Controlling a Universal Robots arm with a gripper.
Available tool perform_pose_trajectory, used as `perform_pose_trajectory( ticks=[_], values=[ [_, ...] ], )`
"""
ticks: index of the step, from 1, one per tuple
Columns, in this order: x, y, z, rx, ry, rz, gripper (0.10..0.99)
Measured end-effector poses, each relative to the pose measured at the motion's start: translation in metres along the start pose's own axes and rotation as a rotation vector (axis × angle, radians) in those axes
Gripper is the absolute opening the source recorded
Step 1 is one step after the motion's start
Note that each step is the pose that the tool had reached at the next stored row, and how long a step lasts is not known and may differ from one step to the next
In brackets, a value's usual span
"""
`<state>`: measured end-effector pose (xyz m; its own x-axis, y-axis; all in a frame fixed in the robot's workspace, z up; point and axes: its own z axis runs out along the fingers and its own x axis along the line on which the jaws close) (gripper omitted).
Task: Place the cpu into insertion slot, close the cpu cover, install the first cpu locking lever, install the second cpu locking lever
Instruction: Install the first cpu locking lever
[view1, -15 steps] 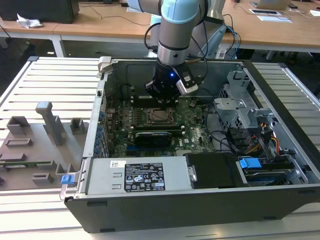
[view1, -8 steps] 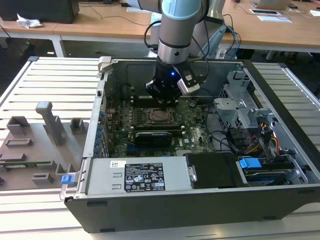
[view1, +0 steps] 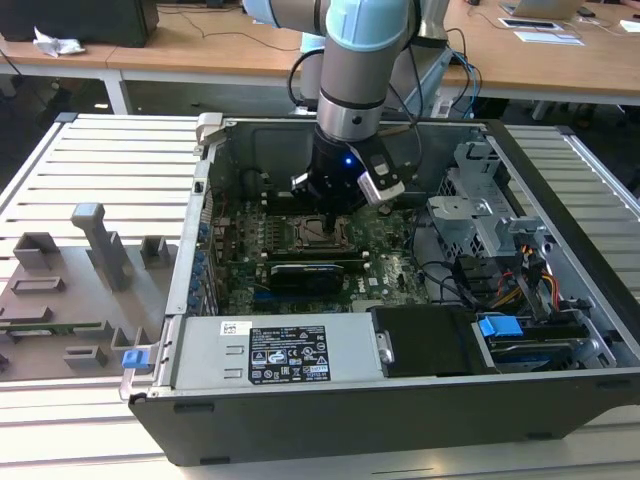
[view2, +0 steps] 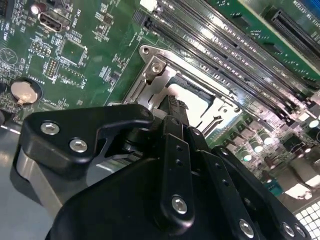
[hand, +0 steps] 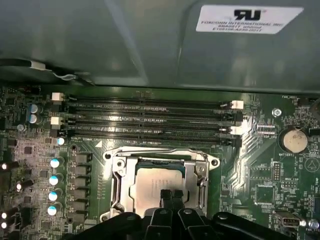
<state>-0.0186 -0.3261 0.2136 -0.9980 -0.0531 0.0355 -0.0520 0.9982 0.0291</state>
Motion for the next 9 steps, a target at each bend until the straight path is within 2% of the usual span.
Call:
perform_pose_trajectory(
  ticks=[6,9],
  values=[
    [0.0006,0.0005,-0.0174,0.000,-0.0002,0.000,0.106],
    [0.0010,0.0009,-0.0305,0.000,-0.0002,0.000,0.106]
  ],
)
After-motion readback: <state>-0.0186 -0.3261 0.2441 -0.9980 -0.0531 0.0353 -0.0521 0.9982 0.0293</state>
